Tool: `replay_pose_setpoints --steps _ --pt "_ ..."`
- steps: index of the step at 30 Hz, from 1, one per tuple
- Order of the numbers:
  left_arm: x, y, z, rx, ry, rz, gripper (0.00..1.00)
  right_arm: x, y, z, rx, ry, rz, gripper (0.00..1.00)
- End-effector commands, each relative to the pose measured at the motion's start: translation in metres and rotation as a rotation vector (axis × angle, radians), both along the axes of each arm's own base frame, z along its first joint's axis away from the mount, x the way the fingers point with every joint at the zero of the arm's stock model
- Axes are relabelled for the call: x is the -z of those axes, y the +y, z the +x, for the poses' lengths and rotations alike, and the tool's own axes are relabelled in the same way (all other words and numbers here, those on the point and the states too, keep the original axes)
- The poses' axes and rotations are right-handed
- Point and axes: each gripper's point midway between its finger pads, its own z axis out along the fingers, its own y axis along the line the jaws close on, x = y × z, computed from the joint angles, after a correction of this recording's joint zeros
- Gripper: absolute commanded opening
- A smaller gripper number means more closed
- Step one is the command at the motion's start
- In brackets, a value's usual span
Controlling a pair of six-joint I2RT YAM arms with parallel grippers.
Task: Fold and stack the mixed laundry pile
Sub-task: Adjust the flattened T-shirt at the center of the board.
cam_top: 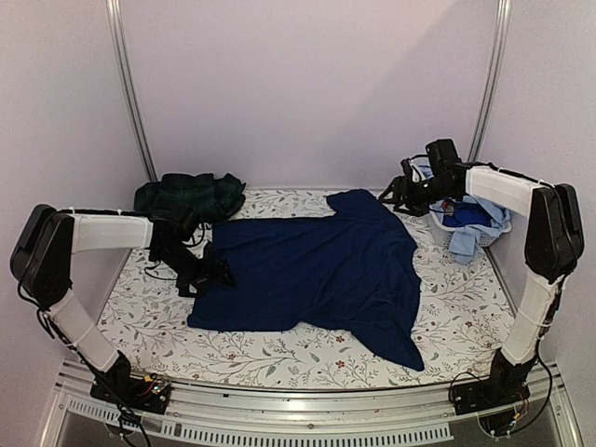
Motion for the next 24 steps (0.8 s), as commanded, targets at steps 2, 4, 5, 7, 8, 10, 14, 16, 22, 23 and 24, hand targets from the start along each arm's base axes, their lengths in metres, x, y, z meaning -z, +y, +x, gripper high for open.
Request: replay_pose_setpoints --steps 2,4,5,7,8,10,14,16,22,23,24 --pt "0.011 0.005 -0.026 -0.067 0.081 0.015 0.98 0.075 -0.003 -0.076 -0.049 0.23 -0.055 0.62" --pt "0.019 0.008 -0.036 -0.076 0.112 0.02 0.99 0.092 -0.004 -0.097 -0.061 0.282 -0.07 0.61" --pt "0.024 0.011 -0.041 -0.086 0.128 0.034 0.99 0.098 -0.006 -0.106 -0.066 0.297 -0.077 0.6" --pt "0.032 0.019 -0.049 -0.102 0.154 0.067 0.99 0.113 -0.011 -0.121 -0.063 0.332 -0.095 0.6" --pt "0.035 0.023 -0.053 -0.113 0.166 0.085 0.99 0.119 -0.016 -0.126 -0.055 0.347 -0.112 0.6" --pt "0.042 0.033 -0.062 -0.133 0.194 0.128 0.99 0.133 -0.023 -0.137 -0.051 0.379 -0.146 0.6" --pt "0.05 0.061 -0.074 -0.209 0.236 0.207 0.99 0.16 -0.044 -0.148 -0.016 0.439 -0.211 0.6" --pt "0.048 0.078 -0.075 -0.263 0.235 0.243 0.99 0.165 -0.06 -0.141 0.022 0.438 -0.232 0.61" --pt "0.032 0.102 -0.058 -0.36 0.176 0.266 0.99 0.156 -0.081 -0.094 0.056 0.357 -0.258 0.63" --pt "0.028 0.098 -0.049 -0.347 0.154 0.246 0.99 0.154 -0.077 -0.087 0.042 0.349 -0.246 0.63" --pt "0.021 0.091 -0.038 -0.325 0.117 0.217 1.0 0.155 -0.072 -0.082 0.022 0.354 -0.225 0.63"
